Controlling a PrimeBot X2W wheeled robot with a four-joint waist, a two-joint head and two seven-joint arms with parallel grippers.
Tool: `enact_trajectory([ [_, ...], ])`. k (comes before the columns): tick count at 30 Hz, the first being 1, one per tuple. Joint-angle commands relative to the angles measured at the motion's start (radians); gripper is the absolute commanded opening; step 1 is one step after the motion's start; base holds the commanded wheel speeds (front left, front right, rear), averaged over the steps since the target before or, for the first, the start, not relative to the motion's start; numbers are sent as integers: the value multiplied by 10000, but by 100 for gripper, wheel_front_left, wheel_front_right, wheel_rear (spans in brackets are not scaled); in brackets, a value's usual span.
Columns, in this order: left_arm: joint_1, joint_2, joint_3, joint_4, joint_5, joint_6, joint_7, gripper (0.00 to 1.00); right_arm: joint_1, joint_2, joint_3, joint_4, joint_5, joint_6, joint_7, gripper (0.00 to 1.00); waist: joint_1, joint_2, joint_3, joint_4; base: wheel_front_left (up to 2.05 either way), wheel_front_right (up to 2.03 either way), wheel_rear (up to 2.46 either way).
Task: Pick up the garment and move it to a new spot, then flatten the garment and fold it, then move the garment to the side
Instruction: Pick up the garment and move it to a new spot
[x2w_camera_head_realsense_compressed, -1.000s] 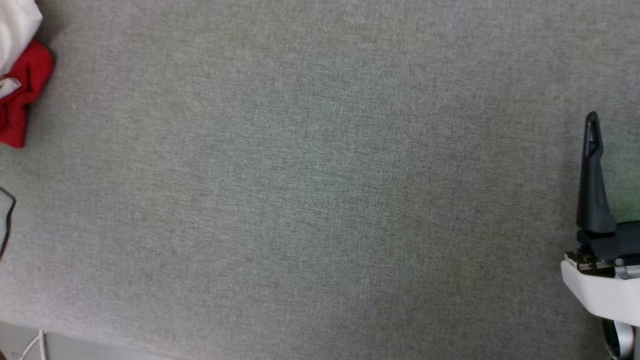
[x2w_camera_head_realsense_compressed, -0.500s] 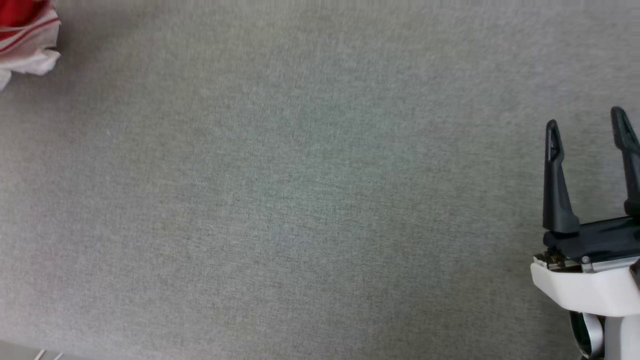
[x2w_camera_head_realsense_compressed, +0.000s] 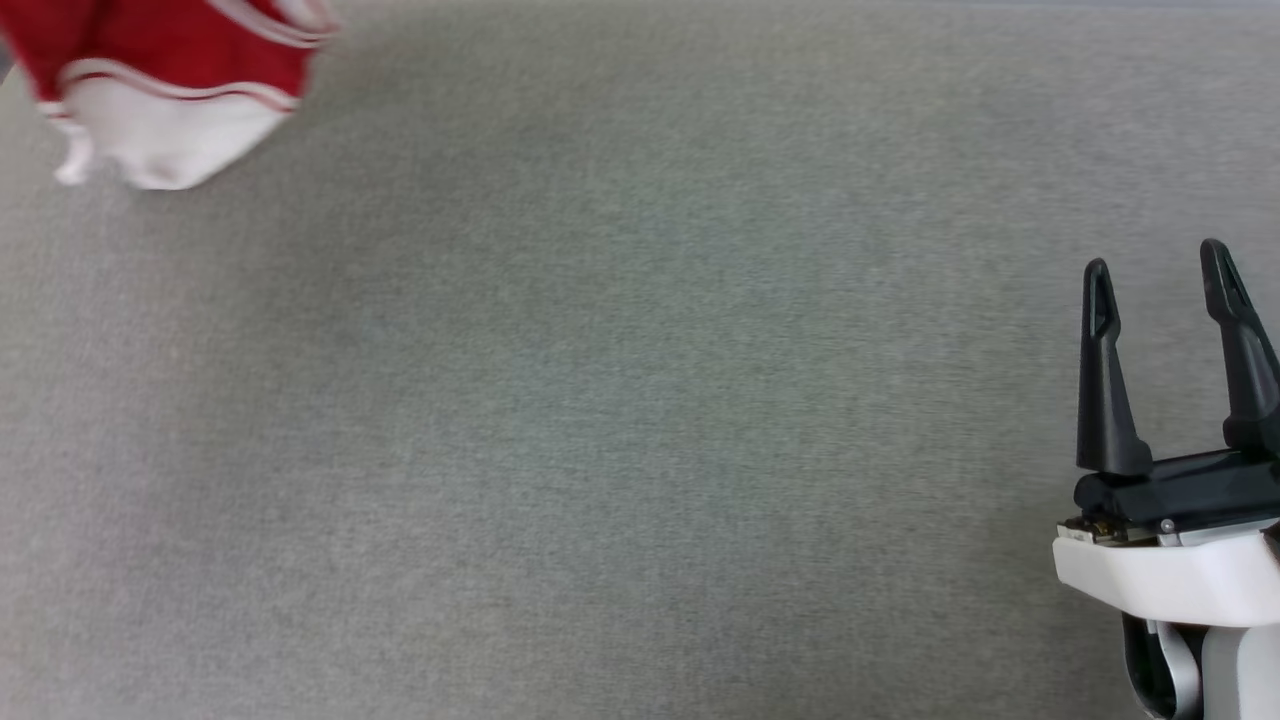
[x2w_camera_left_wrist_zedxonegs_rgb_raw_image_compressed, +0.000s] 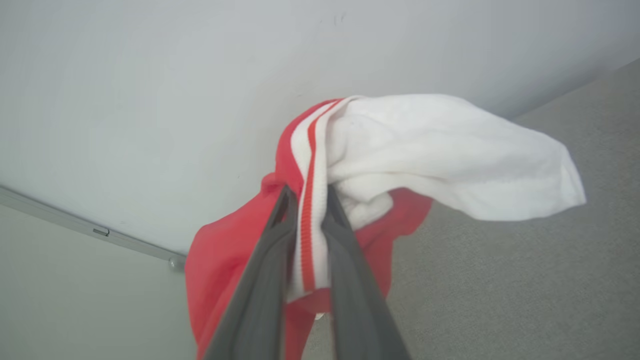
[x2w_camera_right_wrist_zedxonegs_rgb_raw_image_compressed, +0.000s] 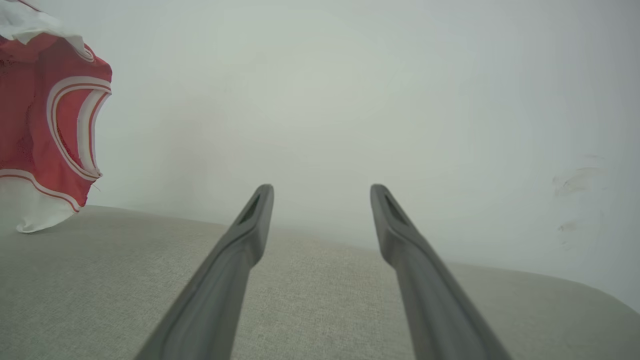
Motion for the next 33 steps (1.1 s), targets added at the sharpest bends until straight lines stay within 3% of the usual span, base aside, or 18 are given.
enact_trajectory([
  [1,-379,-87,-201,-284,142,10,108,0,125,33,-26,80,134,-7,-19,100,1,-1,-404,-427,0,0,0],
  [21,-1797,-1614,-2205,-2750,172,10,564,0,571,32,-41,472,850,-7,-19,100,1,-1,-1493,-2308,0,0,0],
  [33,141,-2214,-3454,-3546,141,152,-53,0,561,31,-54,469,914,-7,-17,100,1,-1,-1182,-2962,0,0,0],
])
